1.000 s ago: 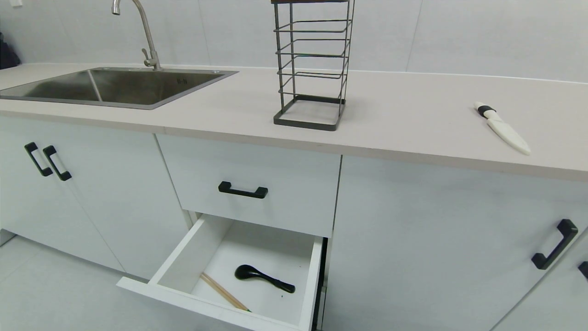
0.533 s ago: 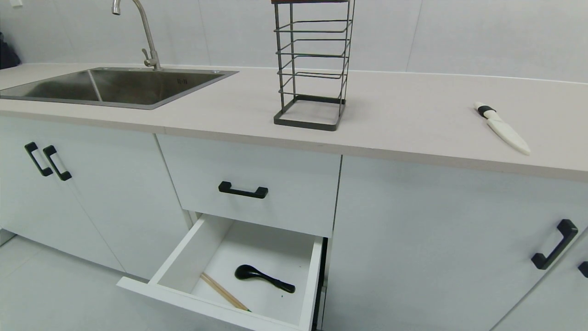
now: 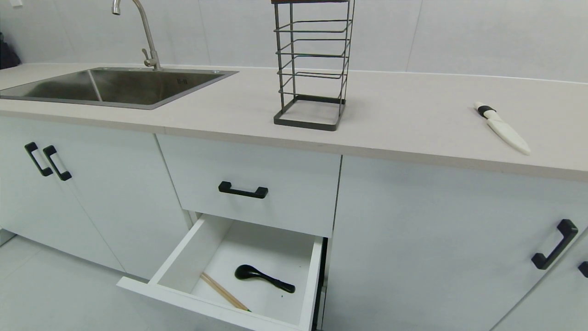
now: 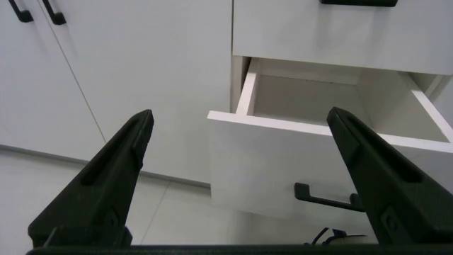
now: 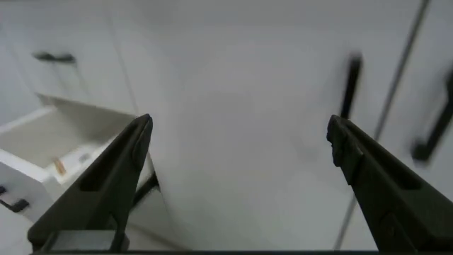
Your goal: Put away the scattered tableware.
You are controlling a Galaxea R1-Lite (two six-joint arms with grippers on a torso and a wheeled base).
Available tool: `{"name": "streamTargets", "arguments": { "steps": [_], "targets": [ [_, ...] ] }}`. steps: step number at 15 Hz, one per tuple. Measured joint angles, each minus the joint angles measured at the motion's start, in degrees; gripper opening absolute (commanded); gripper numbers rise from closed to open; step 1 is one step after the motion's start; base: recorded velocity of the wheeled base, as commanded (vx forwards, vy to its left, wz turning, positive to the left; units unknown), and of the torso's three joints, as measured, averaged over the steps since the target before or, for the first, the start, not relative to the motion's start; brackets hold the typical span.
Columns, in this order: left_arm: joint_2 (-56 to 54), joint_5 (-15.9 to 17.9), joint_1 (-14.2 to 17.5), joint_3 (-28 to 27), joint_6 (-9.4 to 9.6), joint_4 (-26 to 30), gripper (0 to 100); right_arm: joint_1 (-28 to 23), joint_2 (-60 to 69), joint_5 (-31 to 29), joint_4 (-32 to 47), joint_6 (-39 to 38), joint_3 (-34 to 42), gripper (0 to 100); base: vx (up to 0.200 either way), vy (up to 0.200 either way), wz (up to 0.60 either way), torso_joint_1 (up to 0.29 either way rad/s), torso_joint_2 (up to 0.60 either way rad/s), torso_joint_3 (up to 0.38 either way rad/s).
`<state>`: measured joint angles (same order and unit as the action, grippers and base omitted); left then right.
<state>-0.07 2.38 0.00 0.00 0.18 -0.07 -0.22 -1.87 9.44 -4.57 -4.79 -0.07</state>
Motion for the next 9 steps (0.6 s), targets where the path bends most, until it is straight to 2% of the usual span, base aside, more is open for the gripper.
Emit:
{"name": "streamTargets", "arguments": {
  "steps": [4,7,9],
  "targets": [
    [0.0,0.1,0.0,0.0,-0.13,0.0,100,0.1,1.1,-13.4,4.2,0.6,0.0,100,0.0,0.0,0.0,0.0,0.0,0.0],
    [0.0,0.4,0.0,0.0,0.0,0.0,100,0.1,1.2,-11.5,4.8,4.1,0.1,100,0.0,0.0,0.0,0.0,0.0,0.0],
    [0.0,1.3,0.0,0.0,2.11,-0.3,100,0.1,1.3,-11.4,4.8,4.1,0.1,100,0.0,0.0,0.0,0.0,0.0,0.0]
  ]
}}
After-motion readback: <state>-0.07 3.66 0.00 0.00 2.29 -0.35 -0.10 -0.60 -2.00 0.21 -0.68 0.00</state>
